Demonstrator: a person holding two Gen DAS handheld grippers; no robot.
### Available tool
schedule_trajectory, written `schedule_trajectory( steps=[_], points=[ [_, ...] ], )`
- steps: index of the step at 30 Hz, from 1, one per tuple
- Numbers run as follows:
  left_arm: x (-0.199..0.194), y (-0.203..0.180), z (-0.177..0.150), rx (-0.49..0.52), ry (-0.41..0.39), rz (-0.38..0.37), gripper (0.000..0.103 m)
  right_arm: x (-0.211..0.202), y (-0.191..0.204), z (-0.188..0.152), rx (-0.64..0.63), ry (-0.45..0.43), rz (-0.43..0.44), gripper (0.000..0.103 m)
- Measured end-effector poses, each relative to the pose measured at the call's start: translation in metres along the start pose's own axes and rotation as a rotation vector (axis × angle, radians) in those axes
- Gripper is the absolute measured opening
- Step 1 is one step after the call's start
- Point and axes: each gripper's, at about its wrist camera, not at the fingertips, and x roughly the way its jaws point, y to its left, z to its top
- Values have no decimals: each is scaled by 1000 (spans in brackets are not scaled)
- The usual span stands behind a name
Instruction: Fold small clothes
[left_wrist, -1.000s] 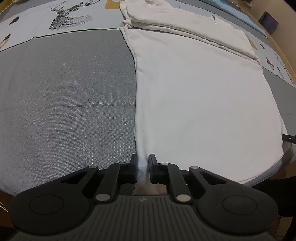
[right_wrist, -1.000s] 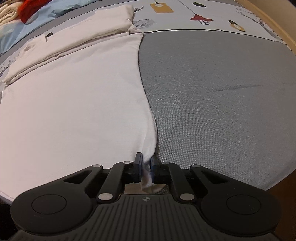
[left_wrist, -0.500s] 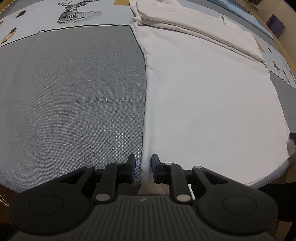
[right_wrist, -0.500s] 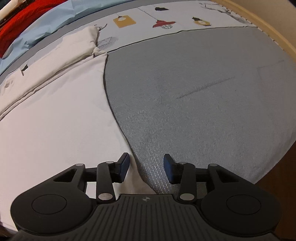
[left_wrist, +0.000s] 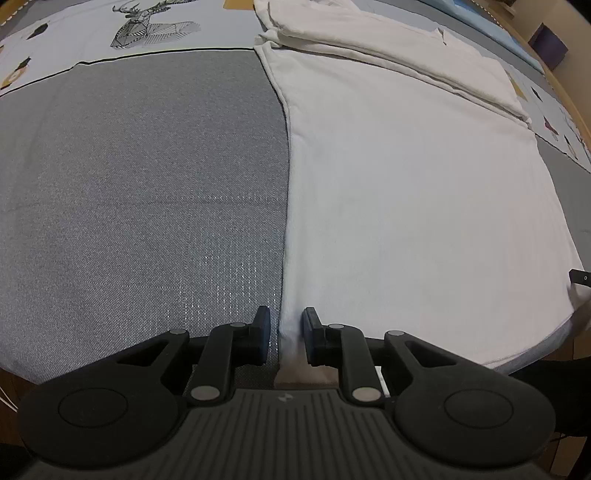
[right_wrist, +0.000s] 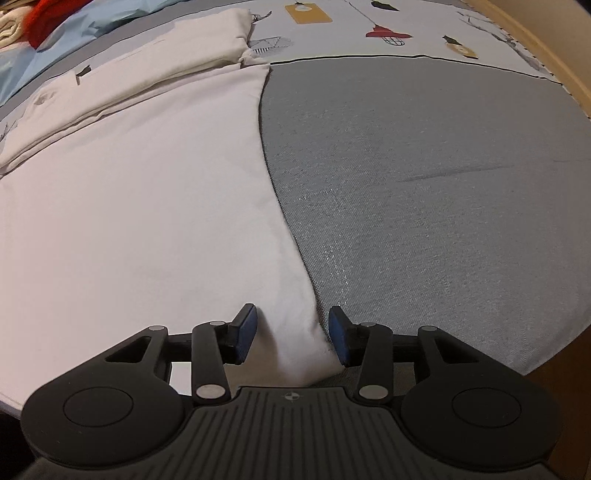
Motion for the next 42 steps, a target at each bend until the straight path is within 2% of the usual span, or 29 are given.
schedule_trajectory(
  steps=[14, 24, 28, 30, 31, 32, 42],
  points=[
    [2, -5, -5, 42, -1, 4, 20, 0, 3, -3, -22, 1, 39, 23],
    [4, -7, -5, 31, 5, -6, 20, -1, 5, -4, -24, 0, 47, 19],
    [5, -12, -6, 64, 2, 4, 20, -1, 6, -5, -36, -1, 45, 19],
    [5, -12, -6, 67, 0, 2, 17, -1, 6, -4, -37, -1, 46, 18],
    [5, -13, -6, 69, -2, -4, 10, -1, 6, -4, -35, -3, 47, 13],
    [4, -13, -6, 73, -3, -7, 8, -2, 5, -4, -31, -5, 47, 11],
    [-3, -19, -8, 96, -31, -11, 6, -14, 0, -3, 15, -57, 75, 7]
  ],
)
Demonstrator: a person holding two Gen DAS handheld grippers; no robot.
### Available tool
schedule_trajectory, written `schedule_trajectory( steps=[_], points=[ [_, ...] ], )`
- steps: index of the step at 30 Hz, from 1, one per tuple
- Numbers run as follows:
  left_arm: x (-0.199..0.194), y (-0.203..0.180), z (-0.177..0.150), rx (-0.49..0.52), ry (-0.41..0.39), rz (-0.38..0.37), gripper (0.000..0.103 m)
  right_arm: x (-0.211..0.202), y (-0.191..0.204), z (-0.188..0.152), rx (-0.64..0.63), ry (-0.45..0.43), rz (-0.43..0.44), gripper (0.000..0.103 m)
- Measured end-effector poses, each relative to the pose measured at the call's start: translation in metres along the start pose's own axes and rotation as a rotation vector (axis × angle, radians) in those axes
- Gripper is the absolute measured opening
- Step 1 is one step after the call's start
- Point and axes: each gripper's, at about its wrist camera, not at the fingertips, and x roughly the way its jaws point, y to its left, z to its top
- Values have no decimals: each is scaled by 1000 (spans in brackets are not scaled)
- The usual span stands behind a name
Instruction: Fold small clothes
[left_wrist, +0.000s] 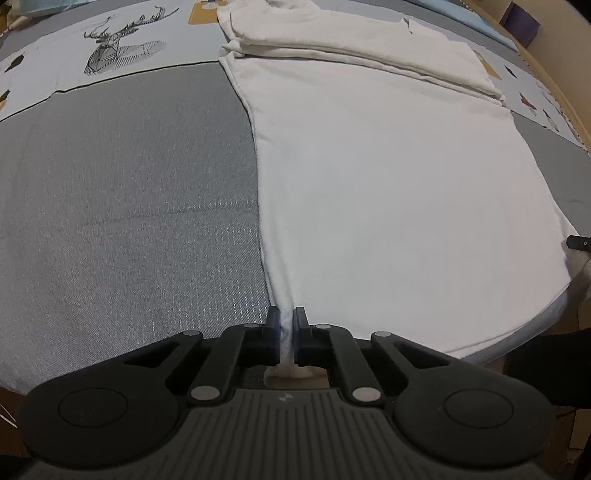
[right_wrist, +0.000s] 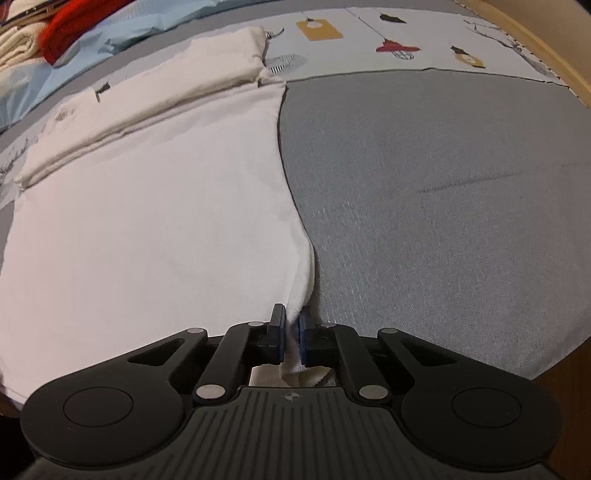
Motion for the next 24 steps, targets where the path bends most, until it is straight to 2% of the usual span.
schedule_trajectory(
  steps=[5, 9, 13, 17, 24],
  points=[
    [-9, 2, -3, 9, -24, -14, 6, -6, 2, 3, -6, -30, 16, 6],
    [-28, 3, 1, -1, -80, -58, 5, -23, 2, 10, 8, -91, 65, 6],
    [-61, 3, 11, 20, -146, -93, 5, -58, 7, 23, 13, -190, 127, 6],
    [-102, 7, 13, 32, -219, -133, 5, -103, 5, 32, 39, -292, 225, 6],
    [-184, 32, -18, 17, -338, -186, 4, -180, -19, 18, 28, -385, 385, 5]
  ],
)
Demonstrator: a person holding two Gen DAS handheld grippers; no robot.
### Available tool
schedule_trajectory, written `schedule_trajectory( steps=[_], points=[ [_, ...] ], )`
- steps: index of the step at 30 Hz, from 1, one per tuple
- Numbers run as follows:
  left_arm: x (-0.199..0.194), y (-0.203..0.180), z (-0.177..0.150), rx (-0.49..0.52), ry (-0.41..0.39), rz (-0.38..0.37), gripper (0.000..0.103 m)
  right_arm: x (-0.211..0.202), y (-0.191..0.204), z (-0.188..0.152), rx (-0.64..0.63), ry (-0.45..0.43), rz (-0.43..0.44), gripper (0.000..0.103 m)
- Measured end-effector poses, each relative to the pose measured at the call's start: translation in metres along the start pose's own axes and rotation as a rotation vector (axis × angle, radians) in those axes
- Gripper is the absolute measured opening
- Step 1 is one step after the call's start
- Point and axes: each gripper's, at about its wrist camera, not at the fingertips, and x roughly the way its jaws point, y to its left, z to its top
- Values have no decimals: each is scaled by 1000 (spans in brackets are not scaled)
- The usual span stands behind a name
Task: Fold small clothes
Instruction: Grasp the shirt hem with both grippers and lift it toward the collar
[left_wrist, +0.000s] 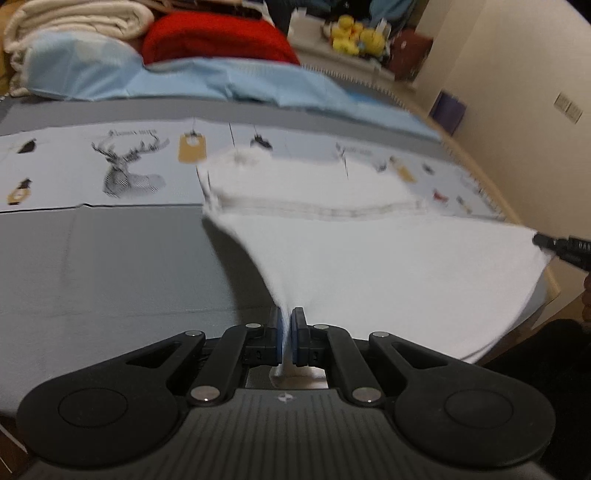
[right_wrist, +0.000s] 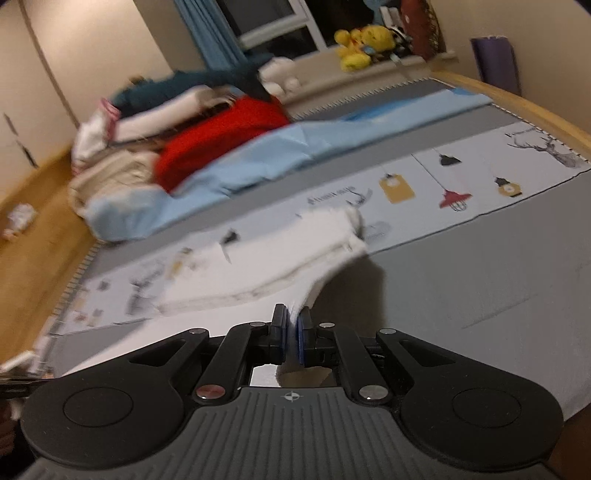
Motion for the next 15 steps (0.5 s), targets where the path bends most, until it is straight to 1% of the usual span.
schedule_trajectory(
  steps=[4, 7, 10, 13, 15],
  points=[
    [-46, -1, -15, -19, -36, -31, 4, -48, -4, -8, 30, -14, 86, 5],
    [-64, -3, -21, -39, -47, -49, 4, -70, -5, -15, 54, -29, 115, 5],
    [-56, -3, -13, -32, -41, -34, 5, -70, -9, -15, 90, -36, 114, 5],
    [-33, 5, 3, -49, -26, 1, 4, -52, -10, -8, 106, -27, 75, 5],
    [-13, 9, 16, -50, -13, 26, 5, -34, -9, 0, 90, -25, 36, 5]
  ],
)
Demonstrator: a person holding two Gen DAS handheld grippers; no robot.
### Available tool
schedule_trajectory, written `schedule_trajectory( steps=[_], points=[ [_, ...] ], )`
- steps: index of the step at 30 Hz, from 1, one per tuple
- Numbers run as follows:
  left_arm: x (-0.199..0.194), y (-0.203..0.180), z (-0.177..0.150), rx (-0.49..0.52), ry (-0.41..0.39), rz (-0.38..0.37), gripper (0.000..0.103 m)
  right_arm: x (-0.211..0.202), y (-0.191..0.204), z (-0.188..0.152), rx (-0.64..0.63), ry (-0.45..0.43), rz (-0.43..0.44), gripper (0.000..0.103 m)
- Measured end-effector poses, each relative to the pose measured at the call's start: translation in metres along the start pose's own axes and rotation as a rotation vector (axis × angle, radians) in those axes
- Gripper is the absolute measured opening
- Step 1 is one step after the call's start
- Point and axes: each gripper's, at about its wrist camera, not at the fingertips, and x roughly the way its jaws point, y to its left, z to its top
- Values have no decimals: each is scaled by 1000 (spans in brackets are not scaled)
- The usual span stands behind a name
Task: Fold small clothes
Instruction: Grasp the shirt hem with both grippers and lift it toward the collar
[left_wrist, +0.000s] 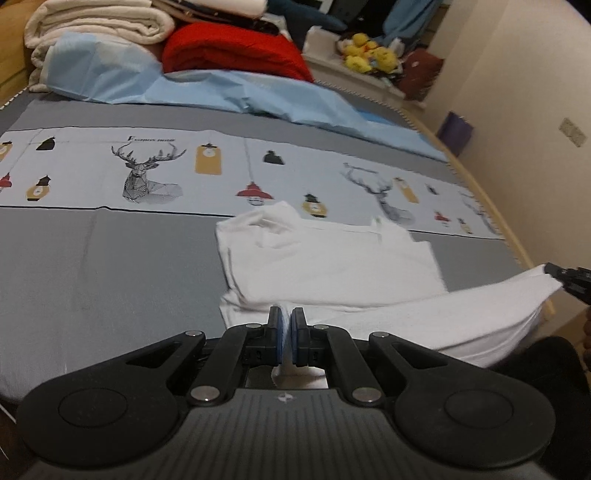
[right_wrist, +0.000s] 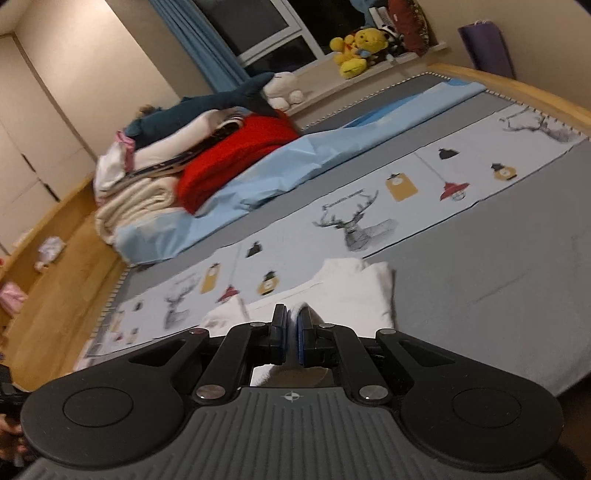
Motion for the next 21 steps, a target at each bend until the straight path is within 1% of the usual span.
schedule_trajectory(
  steps=[1, 7, 9, 12, 15, 18, 21],
  points=[
    [13, 2, 7, 4, 10, 14, 5, 11, 1, 4, -8, 3, -25, 5],
    [95, 22, 45, 42, 74, 79, 5, 85, -5, 30, -18, 52, -100, 5],
    [119, 30, 52, 44, 84, 93, 5, 114, -10, 39, -17, 85, -130, 5],
    [151, 45, 52, 14, 104, 88, 5, 156, -15, 44, -44, 135, -173, 5],
    [173, 52, 49, -14, 164, 98, 5, 189, -21, 41, -60, 178, -212, 5],
    [181, 52, 55, 14, 162, 105, 5, 212, -28, 31, -67, 212, -244, 5],
    [188, 56, 57, 2, 182, 106, 5, 226, -32, 28, -67, 240, -264, 5]
  ],
)
